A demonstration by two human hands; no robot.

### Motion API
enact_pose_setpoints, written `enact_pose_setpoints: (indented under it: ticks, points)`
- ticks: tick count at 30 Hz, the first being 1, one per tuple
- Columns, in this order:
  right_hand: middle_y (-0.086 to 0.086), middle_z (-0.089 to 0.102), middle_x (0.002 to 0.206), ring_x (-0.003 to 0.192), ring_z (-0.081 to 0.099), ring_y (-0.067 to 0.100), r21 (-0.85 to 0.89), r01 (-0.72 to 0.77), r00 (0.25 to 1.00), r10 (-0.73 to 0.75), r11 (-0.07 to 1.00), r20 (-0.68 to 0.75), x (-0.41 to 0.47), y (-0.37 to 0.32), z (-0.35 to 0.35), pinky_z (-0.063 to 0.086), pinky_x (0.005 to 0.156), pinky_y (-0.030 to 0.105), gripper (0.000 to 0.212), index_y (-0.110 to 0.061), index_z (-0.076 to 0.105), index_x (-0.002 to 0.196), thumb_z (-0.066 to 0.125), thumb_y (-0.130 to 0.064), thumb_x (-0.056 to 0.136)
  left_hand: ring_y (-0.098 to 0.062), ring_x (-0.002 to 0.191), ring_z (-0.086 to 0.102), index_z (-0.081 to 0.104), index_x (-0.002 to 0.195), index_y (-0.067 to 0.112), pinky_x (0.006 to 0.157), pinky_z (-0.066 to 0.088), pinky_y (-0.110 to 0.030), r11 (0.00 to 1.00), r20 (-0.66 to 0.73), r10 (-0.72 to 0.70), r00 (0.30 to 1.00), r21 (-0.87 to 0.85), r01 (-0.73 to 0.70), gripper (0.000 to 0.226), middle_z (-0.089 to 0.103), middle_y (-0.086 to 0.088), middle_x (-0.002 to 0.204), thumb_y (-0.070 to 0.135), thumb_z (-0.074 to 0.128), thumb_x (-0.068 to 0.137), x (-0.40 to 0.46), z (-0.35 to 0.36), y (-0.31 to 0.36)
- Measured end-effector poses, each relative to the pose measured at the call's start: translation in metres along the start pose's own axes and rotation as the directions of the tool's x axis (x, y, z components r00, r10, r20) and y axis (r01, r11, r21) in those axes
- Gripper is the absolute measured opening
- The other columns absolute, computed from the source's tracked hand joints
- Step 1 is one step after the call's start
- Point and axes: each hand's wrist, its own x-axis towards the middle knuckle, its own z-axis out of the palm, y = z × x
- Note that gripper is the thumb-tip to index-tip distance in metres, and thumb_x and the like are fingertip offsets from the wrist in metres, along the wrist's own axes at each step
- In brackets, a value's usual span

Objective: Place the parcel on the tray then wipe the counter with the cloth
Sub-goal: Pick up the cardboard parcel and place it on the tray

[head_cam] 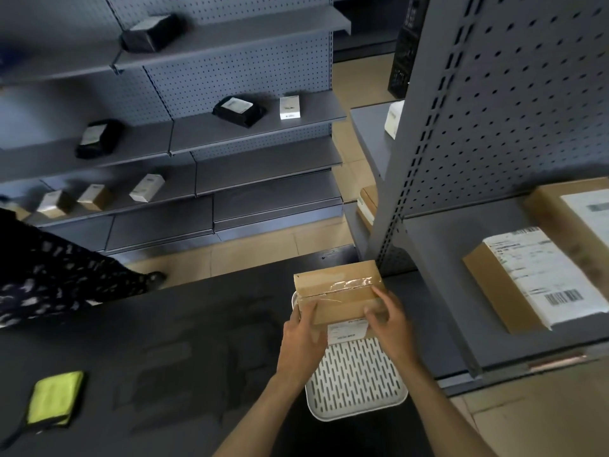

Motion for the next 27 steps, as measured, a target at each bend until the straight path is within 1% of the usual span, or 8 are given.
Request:
enact_pose_setpoints:
  ticks: [3,8,12,15,19,21,25,27]
  points:
    - [-0.017,0.043,0.156,0.133,0.05,0.009,0.001,0.016,0.999,-0.016,1.0,0.034,0.002,0.001,0.005,0.047,0.104,0.031,0.052,-0.039,0.052,0.149,0.067,-0.033,0.099,-0.022,0.126,0.05,0.029,0.144,0.049,0.103,0.052,-0.046,1.0,-0.013,-0.026,1.0,0.006,0.026,0.069,0.032,0.011,0.157,0.064,0.061,0.084,-0.005,-0.004,-0.001]
    - [-0.031,0.035,0.149,0.135,0.05,0.009,-0.007,0.031,0.998,-0.03,1.0,0.054,0.002,0.004,0.011,0.051,0.109,0.042,0.051,-0.047,0.048,0.147,0.065,-0.039,0.099,-0.024,0.135,0.045,0.027,0.142,0.052,0.105,0.051,-0.053,0.998,0.0,-0.055,0.998,0.006,0.055,0.065,0.028,0.014,0.158,0.049,0.066,0.09,-0.005,-0.007,-0.006]
    - [-0.023,0.037,0.155,0.133,0.05,0.008,-0.01,0.026,0.998,-0.025,1.0,0.051,0.001,0.006,0.012,0.051,0.108,0.04,0.052,-0.047,0.046,0.148,0.064,-0.038,0.1,-0.026,0.134,0.047,0.022,0.143,0.053,0.099,0.055,-0.051,0.995,0.057,-0.074,0.996,0.073,0.069,0.07,0.025,0.01,0.16,0.052,0.066,0.089,-0.006,-0.009,-0.011]
    - [-0.016,0.034,0.158,0.137,0.047,0.014,-0.05,0.022,0.997,-0.019,0.999,0.072,-0.001,0.007,0.013,0.048,0.108,0.041,0.054,-0.05,0.04,0.149,0.062,-0.04,0.101,-0.029,0.139,0.04,0.013,0.151,0.047,0.106,0.049,-0.051,0.972,0.123,-0.085,0.989,0.228,0.055,0.078,0.019,0.002,0.166,0.056,0.06,0.09,-0.01,-0.017,-0.015]
    - [-0.009,0.022,0.166,0.147,0.036,0.024,-0.2,0.039,0.998,-0.028,0.979,0.056,-0.009,0.006,0.017,0.04,0.117,0.05,0.056,-0.038,0.039,0.155,0.059,-0.042,0.102,-0.03,0.146,0.029,0.006,0.158,0.039,0.111,0.04,-0.051,0.922,0.171,-0.063,0.983,0.386,-0.008,0.081,0.015,-0.003,0.168,0.053,0.054,0.095,-0.015,-0.035,-0.02]
    - [-0.003,0.021,0.169,0.15,0.029,0.028,-0.31,0.069,0.998,-0.065,0.948,0.022,-0.015,0.001,0.019,0.037,0.119,0.052,0.055,-0.03,0.044,0.154,0.06,-0.039,0.102,-0.03,0.15,0.025,0.011,0.159,0.036,0.114,0.038,-0.052,0.902,0.163,-0.059,0.985,0.431,-0.017,0.077,0.017,-0.005,0.168,0.05,0.053,0.096,-0.018,-0.045,-0.024]
    - [-0.001,0.024,0.168,0.149,0.027,0.026,-0.512,0.143,0.989,-0.14,0.847,0.044,-0.031,-0.017,0.029,0.039,0.118,0.051,0.053,-0.027,0.046,0.154,0.058,-0.035,0.103,-0.026,0.151,0.025,0.022,0.157,0.035,0.116,0.038,-0.049,0.868,0.152,-0.046,0.987,0.495,-0.036,0.069,0.024,-0.003,0.167,0.042,0.056,0.097,-0.03,-0.071,-0.047]
    - [0.002,0.032,0.164,0.15,0.028,0.028,-0.582,0.152,0.987,-0.154,0.799,0.046,-0.041,-0.03,0.04,0.038,0.117,0.052,0.052,-0.027,0.046,0.154,0.057,-0.035,0.103,-0.024,0.15,0.027,0.024,0.157,0.034,0.115,0.039,-0.047,0.855,0.147,-0.037,0.989,0.517,-0.045,0.068,0.026,-0.002,0.165,0.041,0.056,0.097,-0.042,-0.086,-0.064]
